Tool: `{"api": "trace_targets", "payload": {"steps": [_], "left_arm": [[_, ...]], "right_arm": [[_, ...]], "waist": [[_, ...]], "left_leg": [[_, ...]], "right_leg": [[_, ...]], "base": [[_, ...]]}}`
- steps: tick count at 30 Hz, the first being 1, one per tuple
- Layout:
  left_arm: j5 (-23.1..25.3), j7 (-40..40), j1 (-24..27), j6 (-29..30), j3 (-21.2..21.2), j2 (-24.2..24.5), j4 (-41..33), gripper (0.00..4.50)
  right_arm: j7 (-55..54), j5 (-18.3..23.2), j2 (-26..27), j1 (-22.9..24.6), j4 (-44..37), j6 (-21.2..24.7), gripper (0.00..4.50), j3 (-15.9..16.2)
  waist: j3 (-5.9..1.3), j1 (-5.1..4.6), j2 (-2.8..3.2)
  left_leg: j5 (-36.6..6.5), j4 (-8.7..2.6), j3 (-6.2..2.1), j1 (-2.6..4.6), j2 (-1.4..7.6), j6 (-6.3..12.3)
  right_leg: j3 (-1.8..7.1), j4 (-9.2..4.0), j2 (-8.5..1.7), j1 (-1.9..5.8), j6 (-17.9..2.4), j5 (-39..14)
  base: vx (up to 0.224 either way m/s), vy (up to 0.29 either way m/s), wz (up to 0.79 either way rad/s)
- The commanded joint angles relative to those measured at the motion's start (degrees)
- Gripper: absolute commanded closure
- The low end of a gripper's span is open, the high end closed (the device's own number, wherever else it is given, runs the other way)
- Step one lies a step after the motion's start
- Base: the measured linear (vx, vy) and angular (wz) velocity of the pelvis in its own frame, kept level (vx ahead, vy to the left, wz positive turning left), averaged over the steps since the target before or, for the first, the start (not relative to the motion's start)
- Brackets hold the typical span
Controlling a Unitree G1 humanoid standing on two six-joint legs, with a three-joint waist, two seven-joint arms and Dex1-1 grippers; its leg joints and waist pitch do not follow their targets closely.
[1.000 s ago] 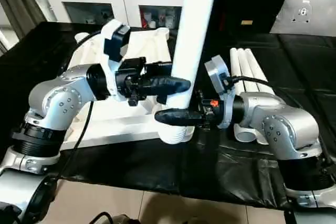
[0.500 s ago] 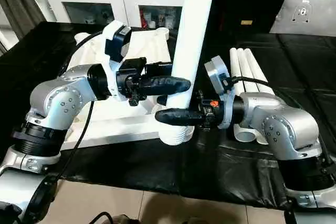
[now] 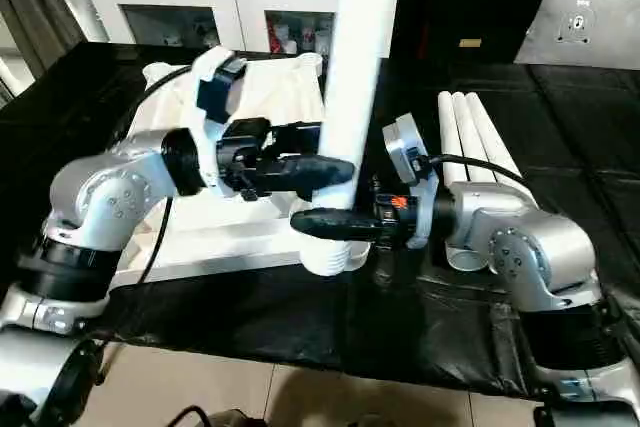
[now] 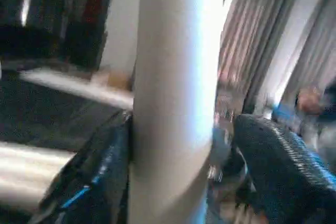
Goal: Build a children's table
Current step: Pick table leg
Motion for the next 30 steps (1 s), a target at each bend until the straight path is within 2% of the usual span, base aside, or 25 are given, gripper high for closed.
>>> {"api": "trace_targets", "payload": {"steps": [1,2,3,7,8,9,10,11,12,13,14,15,17,18,20,21,22,23,24,26,27,28,30], "left_arm": [[-4.07,4.35,0.15,-1.10,5.88,-2.16,-1.94,0.74],[-4.42,5.33,0.34,-1.39,6.60,-2.77,-1.74,0.68],[-4.85,6.90,0.63,-1.72,7.53,-3.61,-1.45,0.68],[-4.21,12.18,0.92,-4.40,9.89,-5.99,0.36,0.66],[-0.47,16.87,0.62,-8.08,10.41,-7.13,2.02,0.66],[0.61,18.51,0.51,-8.87,10.58,-7.43,2.35,0.66],[4.16,22.95,-0.33,-9.01,10.05,-7.25,3.92,0.66],[4.95,23.97,-0.54,-9.06,9.93,-7.20,4.33,0.66],[9.07,29.18,-1.63,-9.29,9.30,-6.87,6.49,0.66],[14.13,31.90,-2.02,-11.11,6.91,-5.70,8.02,0.66],[15.36,32.46,-2.04,-11.47,6.20,-5.40,8.28,0.66],[18.17,33.48,-1.82,-12.15,3.96,-4.97,8.00,0.66],[18.28,32.74,-1.27,-11.05,2.31,-5.14,5.93,0.66],[18.11,31.68,-0.85,-11.04,1.32,-5.29,4.28,0.66],[17.72,29.61,-0.05,-10.59,-1.01,-5.39,0.42,0.66],[17.63,28.65,0.30,-10.58,-2.27,-5.35,-1.52,0.66],[17.63,28.65,0.30,-10.58,-2.27,-5.35,-1.52,0.66],[17.59,28.40,0.40,-10.55,-2.62,-5.38,-2.17,0.66],[18.52,28.43,1.00,-11.22,-4.01,-5.31,-4.28,0.66],[19.44,28.82,1.25,-11.92,-4.68,-5.36,-4.86,0.66],[20.05,28.88,1.60,-12.44,-5.04,-5.34,-4.76,0.66],[20.12,28.88,1.63,-12.50,-5.08,-5.34,-4.75,0.66],[21.57,29.99,2.41,-13.46,-5.10,-5.22,-4.12,0.66]], "right_arm": [[-5.42,-0.54,1.68,1.68,-0.76,-0.92,2.56,-2.92],[-6.03,-0.67,1.90,1.93,-1.04,-0.84,2.56,-2.95],[-6.59,-0.92,2.11,2.23,-1.52,-0.81,2.56,-2.72],[-8.61,-1.18,3.54,2.83,-2.76,-1.25,2.57,-2.59],[-10.57,-2.74,5.11,3.45,-3.49,-2.95,2.57,-1.82],[-11.36,-3.42,5.70,3.71,-3.80,-3.76,2.57,-1.52],[-14.14,-6.32,6.99,3.67,-3.31,-6.05,2.57,-0.87],[-14.67,-6.92,7.26,3.64,-3.18,-6.62,2.57,-0.75],[-17.40,-9.92,8.68,3.44,-2.43,-9.45,2.57,-0.12],[-21.05,-13.33,9.95,2.69,-0.98,-12.06,2.57,0.67],[-22.02,-14.33,10.29,2.47,-0.55,-12.89,2.57,0.91],[-25.75,-17.84,11.43,1.50,0.98,-15.28,2.57,1.72],[-27.98,-20.11,11.95,0.92,1.91,-16.53,2.57,2.47],[-28.47,-20.81,11.96,0.78,2.30,-16.39,2.57,2.96],[-30.00,-23.22,11.79,0.67,3.24,-16.13,2.57,4.28],[-31.47,-25.24,11.59,0.66,3.93,-15.82,2.57,5.17],[-31.47,-25.24,11.59,0.66,3.93,-15.82,2.57,5.17],[-32.06,-26.17,11.56,0.71,4.26,-16.07,2.57,5.47],[-33.21,-27.27,11.89,1.16,4.72,-15.98,2.57,5.73],[-33.74,-27.81,12.41,1.38,5.15,-16.49,2.57,5.73],[-34.15,-28.35,12.85,1.55,5.50,-18.20,2.57,5.64],[-34.20,-28.41,12.90,1.57,5.54,-18.38,2.57,5.63],[-35.82,-30.20,13.65,1.98,6.21,-22.41,2.57,5.50]], "waist": [[-4.28,-0.02,-0.65],[-4.35,-0.05,-0.87],[-4.32,0.02,-0.71],[-4.18,-0.16,-0.83],[-4.16,-0.14,-0.72],[-4.14,-0.24,-0.56],[-4.18,-0.26,-0.67],[-4.13,-0.43,-0.58],[-4.24,-0.55,-0.46],[-4.18,-0.62,-0.47],[-4.16,-0.63,-0.49],[-4.27,-0.76,-0.51],[-4.45,-0.87,-0.32],[-4.54,-0.86,-0.20],[-4.57,-0.72,-0.29],[-4.61,-0.70,-0.26],[-4.61,-0.72,-0.28],[-4.54,-0.77,-0.26],[-4.26,-0.76,-0.48],[-4.08,-0.89,-0.43],[-4.06,-1.08,-0.58],[-4.04,-1.11,-0.47],[-3.86,-1.50,-0.46]], "left_leg": [[-4.56,-4.12,-1.19,0.74,4.86,4.50],[-4.93,-4.11,-1.22,0.81,4.74,4.37],[-5.03,-4.13,-1.23,0.84,4.72,4.22],[-5.34,-4.20,-1.24,0.76,4.68,4.49],[-5.45,-4.24,-1.30,0.72,4.69,4.63],[-5.85,-4.24,-1.36,0.70,4.68,4.45],[-5.79,-4.28,-1.37,0.71,4.73,4.39],[-5.95,-4.37,-1.48,0.70,4.78,3.76],[-6.14,-4.30,-1.55,0.82,4.70,3.08],[-6.46,-4.34,-1.53,0.86,4.59,2.86],[-6.52,-4.46,-1.69,0.71,4.65,2.37],[-6.51,-4.50,-1.64,0.77,4.64,1.81],[-5.16,-4.52,-1.68,0.78,4.75,1.41],[-4.41,-4.43,-1.61,0.87,4.81,1.98],[-2.75,-4.41,-1.66,0.55,4.99,3.09],[-2.10,-4.33,-1.61,0.60,4.98,3.76],[-2.03,-4.23,-1.56,0.58,4.86,4.07],[-2.71,-4.22,-1.45,0.60,4.85,4.33],[-4.29,-4.32,-1.38,0.51,4.77,4.39],[-6.29,-4.45,-1.36,0.57,4.78,3.81],[-7.33,-4.52,-1.38,0.61,4.78,3.41],[-7.77,-4.54,-1.42,0.60,4.78,3.26],[-9.64,-4.81,-1.49,0.68,4.88,2.09]], "right_leg": [[1.79,-3.58,-4.48,3.13,-17.93,-4.89],[1.69,-3.73,-4.44,3.22,-17.92,-5.54],[1.68,-3.70,-4.43,3.23,-17.76,-6.01],[1.76,-4.02,-4.35,3.21,-16.14,-7.81],[1.77,-4.18,-4.29,3.19,-15.48,-8.39],[1.77,-4.22,-4.31,3.16,-14.88,-8.97],[1.82,-4.27,-4.34,3.15,-14.55,-9.00],[1.77,-4.19,-4.26,2.94,-13.96,-9.30],[1.76,-4.21,-4.15,2.82,-13.34,-9.46],[1.75,-4.30,-4.12,2.87,-13.20,-9.75],[1.81,-4.37,-4.22,2.80,-12.42,-10.34],[1.82,-4.26,-4.27,2.82,-12.32,-10.08],[1.75,-3.94,-4.30,2.91,-13.19,-7.19],[1.78,-3.76,-4.26,2.82,-14.22,-4.39],[1.79,-3.27,-4.46,3.13,-15.51,-0.32],[1.74,-3.14,-4.47,3.13,-16.06,1.35],[1.73,-3.15,-4.47,3.12,-16.19,1.63],[1.79,-3.24,-4.47,3.12,-16.37,1.32],[1.84,-3.60,-4.55,3.22,-16.30,-1.14],[1.87,-3.84,-4.50,3.15,-15.87,-4.40],[1.88,-3.98,-4.42,3.13,-15.41,-5.99],[1.90,-4.01,-4.51,3.06,-15.30,-6.70],[1.91,-4.21,-4.41,2.82,-14.47,-9.34]], "base": [[0.000,0.000,0.00],[0.000,0.000,0.00],[0.000,0.000,0.00],[0.000,0.000,0.00],[0.000,0.000,0.00],[0.000,0.000,0.00],[0.000,0.000,0.00],[0.000,0.000,0.00],[0.000,0.000,0.00],[0.000,0.000,0.00],[0.000,0.000,0.00],[0.000,0.000,0.00],[0.000,0.000,0.00],[0.000,0.000,0.00],[0.000,0.000,0.00],[0.000,0.000,0.00],[0.000,0.000,0.00],[0.000,0.000,0.00],[0.000,0.000,0.00],[0.000,0.000,0.00],[0.000,0.000,0.00],[0.000,0.000,0.00],[0.000,0.000,0.00]]}}
